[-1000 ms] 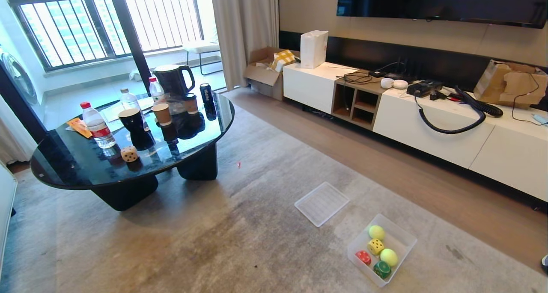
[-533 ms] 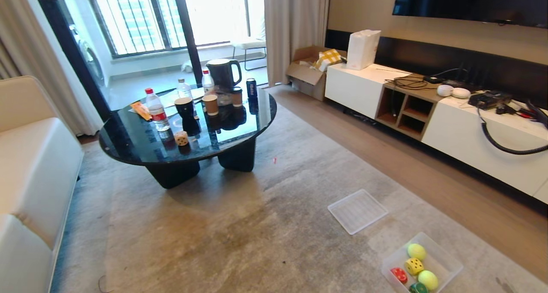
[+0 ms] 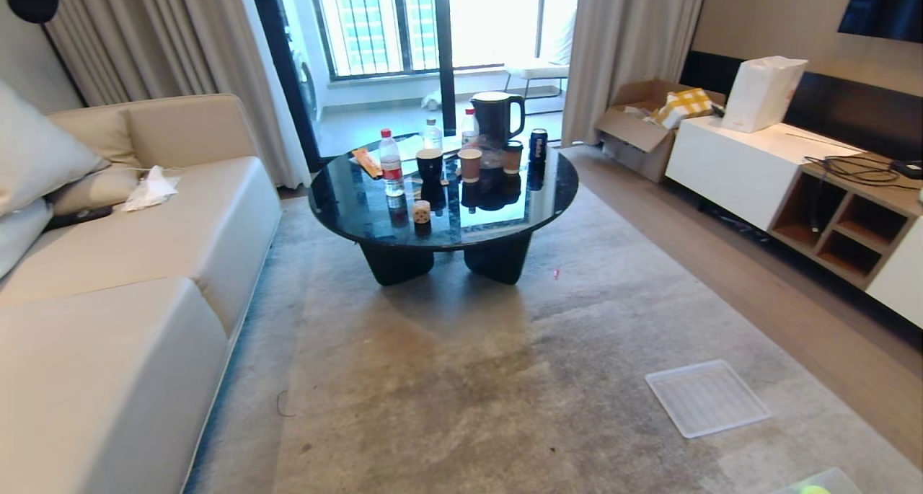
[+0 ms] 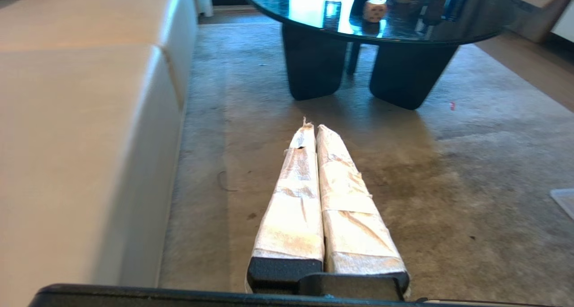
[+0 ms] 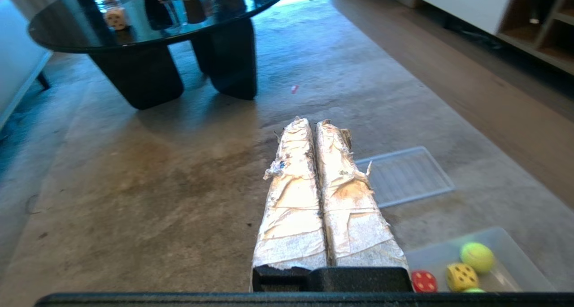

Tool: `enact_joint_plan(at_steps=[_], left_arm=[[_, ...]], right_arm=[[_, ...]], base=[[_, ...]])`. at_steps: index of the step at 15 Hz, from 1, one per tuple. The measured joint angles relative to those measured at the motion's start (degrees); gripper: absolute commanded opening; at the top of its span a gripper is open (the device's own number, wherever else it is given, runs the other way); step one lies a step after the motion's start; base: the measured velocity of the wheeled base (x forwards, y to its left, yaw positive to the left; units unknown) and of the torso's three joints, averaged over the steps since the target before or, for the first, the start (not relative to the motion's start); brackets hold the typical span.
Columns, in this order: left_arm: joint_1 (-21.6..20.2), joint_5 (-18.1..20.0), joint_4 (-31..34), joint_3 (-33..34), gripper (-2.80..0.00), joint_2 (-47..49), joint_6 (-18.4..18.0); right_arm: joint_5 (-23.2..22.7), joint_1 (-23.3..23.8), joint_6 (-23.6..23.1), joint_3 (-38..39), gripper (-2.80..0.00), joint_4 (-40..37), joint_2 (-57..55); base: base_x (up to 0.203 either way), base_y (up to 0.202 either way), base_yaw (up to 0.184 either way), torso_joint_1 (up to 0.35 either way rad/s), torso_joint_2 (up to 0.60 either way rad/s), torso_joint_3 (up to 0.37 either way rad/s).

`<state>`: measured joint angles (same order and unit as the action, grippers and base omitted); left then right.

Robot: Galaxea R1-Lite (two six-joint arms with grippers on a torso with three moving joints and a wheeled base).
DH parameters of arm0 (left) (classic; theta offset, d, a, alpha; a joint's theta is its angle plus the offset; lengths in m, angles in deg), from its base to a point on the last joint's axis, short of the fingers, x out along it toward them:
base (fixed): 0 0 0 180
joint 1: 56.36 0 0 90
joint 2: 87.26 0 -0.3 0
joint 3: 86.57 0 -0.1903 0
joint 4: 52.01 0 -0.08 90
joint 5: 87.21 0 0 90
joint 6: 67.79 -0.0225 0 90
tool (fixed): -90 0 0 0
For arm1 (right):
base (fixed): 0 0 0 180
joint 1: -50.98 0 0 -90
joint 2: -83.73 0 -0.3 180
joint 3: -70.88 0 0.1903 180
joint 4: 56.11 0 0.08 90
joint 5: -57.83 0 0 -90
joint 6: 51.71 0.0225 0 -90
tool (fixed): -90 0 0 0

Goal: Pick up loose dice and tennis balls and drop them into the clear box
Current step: Pick up toys out of the box

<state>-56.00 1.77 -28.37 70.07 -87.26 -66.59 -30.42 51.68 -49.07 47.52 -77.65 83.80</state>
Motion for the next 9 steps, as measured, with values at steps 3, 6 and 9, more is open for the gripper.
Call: enact_joint_plan(at_steps=[3, 6, 9], left_arm=[[0.0, 0.0, 0.0, 0.0, -2.80, 0.0, 0.0], [0.0, 0.0, 0.0, 0.0, -2.80, 0.0, 0.1], [0.0, 0.0, 0.0, 0.0, -2.80, 0.0, 0.1]], right_arm=[[0.0, 0.0, 0.0, 0.0, -2.80, 0.0, 0.0], [0.0, 0.0, 0.0, 0.0, -2.80, 0.0, 0.0], [0.0, 0.0, 0.0, 0.0, -2.80, 0.1, 0.0]], base=[[0.000, -0.006, 0.163, 0.005, 0.00, 0.001], [0.000, -0.008, 0.162, 0.004, 0.00, 0.002], [-0.001, -0.005, 0.077, 0.001, 0.00, 0.002]])
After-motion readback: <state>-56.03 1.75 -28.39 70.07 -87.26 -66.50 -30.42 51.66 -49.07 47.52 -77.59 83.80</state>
